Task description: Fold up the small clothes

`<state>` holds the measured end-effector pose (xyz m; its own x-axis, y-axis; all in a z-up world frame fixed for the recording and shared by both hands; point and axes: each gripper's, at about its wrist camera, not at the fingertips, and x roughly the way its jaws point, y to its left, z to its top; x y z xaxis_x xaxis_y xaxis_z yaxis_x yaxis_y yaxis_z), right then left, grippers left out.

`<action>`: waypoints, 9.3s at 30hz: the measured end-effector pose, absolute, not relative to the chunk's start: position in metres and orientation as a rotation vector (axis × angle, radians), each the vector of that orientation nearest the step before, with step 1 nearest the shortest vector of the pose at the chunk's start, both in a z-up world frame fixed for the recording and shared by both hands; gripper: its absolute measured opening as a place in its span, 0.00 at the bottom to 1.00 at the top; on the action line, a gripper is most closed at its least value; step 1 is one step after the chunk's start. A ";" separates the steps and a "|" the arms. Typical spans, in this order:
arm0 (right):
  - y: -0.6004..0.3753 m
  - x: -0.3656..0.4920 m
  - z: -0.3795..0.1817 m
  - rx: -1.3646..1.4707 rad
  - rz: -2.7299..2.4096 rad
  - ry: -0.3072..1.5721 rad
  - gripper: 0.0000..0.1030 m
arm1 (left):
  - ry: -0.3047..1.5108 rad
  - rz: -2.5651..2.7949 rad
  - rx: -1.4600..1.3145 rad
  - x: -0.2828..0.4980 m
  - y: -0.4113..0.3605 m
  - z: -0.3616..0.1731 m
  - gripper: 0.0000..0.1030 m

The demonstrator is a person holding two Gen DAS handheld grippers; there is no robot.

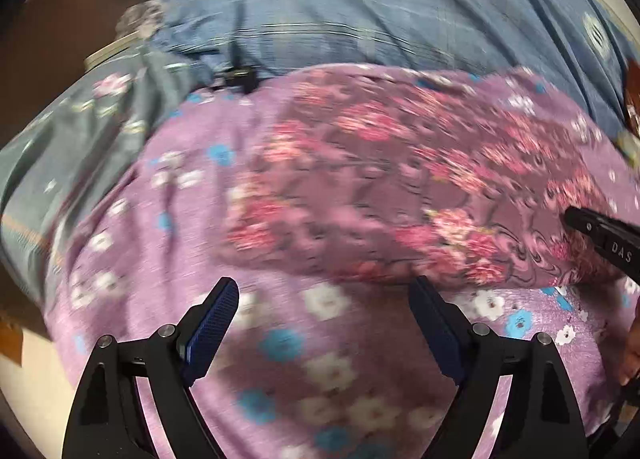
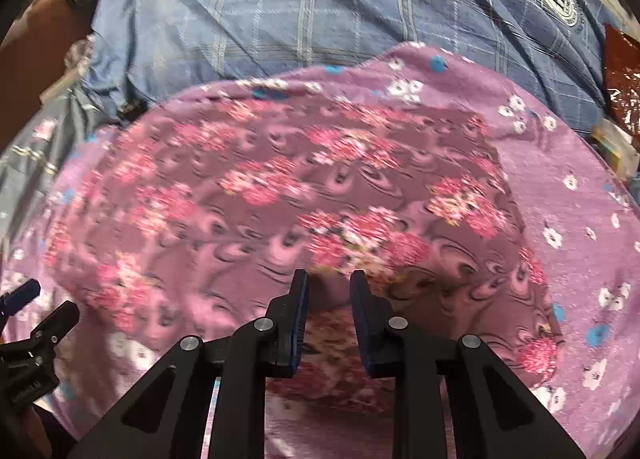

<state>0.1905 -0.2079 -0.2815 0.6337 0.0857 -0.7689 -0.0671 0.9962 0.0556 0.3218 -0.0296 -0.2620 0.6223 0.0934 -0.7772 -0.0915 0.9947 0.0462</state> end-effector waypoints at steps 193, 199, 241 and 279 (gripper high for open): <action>-0.367 0.217 -0.257 0.511 0.106 0.810 0.44 | 0.852 -0.459 -0.093 0.433 -0.115 -0.282 0.62; -0.326 0.231 -0.278 0.229 0.024 0.927 0.38 | 0.891 -0.418 0.033 0.432 -0.137 -0.294 0.62; -0.435 0.241 -0.288 0.741 0.172 0.876 0.58 | 0.965 -0.584 -0.275 0.487 -0.121 -0.298 0.62; -0.365 0.238 -0.247 0.495 0.285 0.776 0.23 | 0.824 -0.628 -0.241 0.464 -0.120 -0.278 0.19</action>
<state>0.2378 -0.3647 -0.2474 0.6839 0.4206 -0.5961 -0.0655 0.8492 0.5240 0.4637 -0.1197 -0.2778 0.5122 -0.6066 -0.6080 0.4262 0.7942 -0.4332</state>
